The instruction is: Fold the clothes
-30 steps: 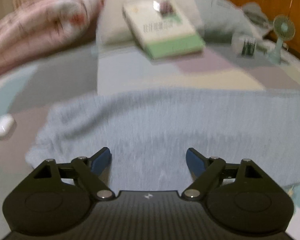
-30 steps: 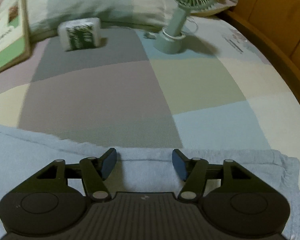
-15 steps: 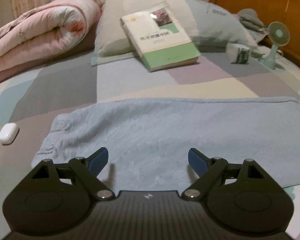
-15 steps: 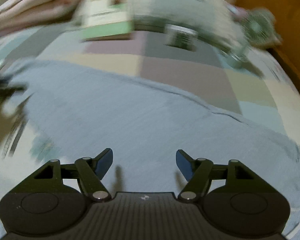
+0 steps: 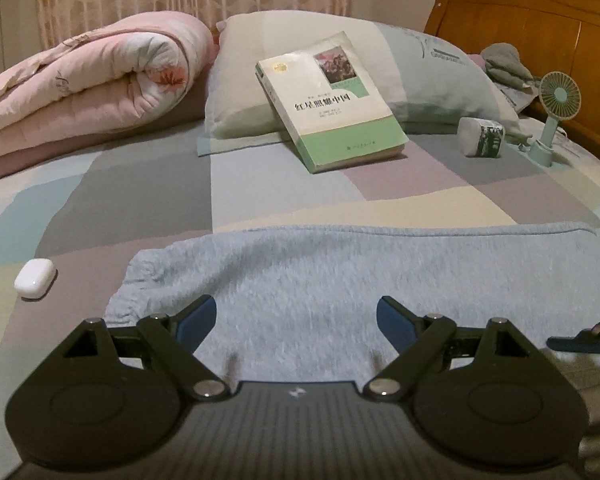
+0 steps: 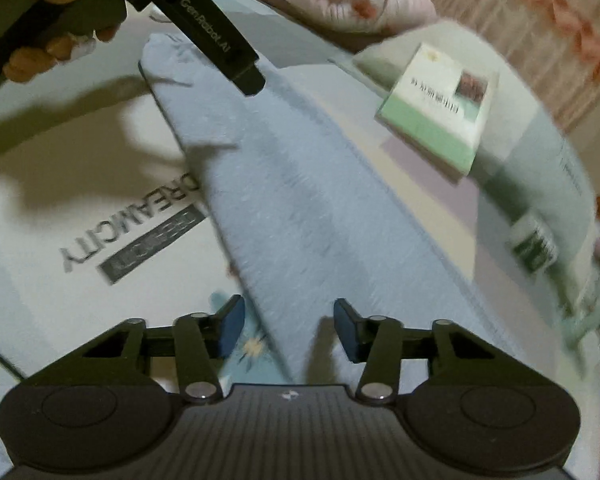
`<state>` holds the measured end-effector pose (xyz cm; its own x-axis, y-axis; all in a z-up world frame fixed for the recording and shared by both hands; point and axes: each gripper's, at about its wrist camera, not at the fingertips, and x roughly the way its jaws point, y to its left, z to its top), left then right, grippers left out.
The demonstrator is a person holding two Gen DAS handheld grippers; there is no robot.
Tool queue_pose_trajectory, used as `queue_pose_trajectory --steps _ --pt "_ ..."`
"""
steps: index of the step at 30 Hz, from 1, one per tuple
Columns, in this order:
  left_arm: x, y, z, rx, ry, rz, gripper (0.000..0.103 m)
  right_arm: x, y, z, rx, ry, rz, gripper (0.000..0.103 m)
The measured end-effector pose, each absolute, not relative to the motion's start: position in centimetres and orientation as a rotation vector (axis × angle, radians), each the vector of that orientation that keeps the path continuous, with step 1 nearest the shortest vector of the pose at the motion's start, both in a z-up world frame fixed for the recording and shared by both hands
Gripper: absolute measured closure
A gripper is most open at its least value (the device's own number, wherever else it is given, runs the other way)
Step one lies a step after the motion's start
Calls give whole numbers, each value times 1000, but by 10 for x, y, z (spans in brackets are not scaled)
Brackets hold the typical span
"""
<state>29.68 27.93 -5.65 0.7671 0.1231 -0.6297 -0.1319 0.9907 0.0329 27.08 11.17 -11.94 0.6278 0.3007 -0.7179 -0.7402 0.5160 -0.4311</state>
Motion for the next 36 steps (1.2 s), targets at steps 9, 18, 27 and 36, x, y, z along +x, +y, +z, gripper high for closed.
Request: queue_pose_trajectory --steps 9,18,27,36 --pt "295 285 -56 -40 676 148 16 292 88 -72 -566 683 728 94" --pt "302 285 -63 -11 714 162 15 300 57 -66 -502 767 657 53" --pt "317 301 -90 58 789 345 6 304 -18 -73 -380 880 444 50" --pt "311 321 -84 53 767 439 7 294 -68 -84 -292 928 305 44"
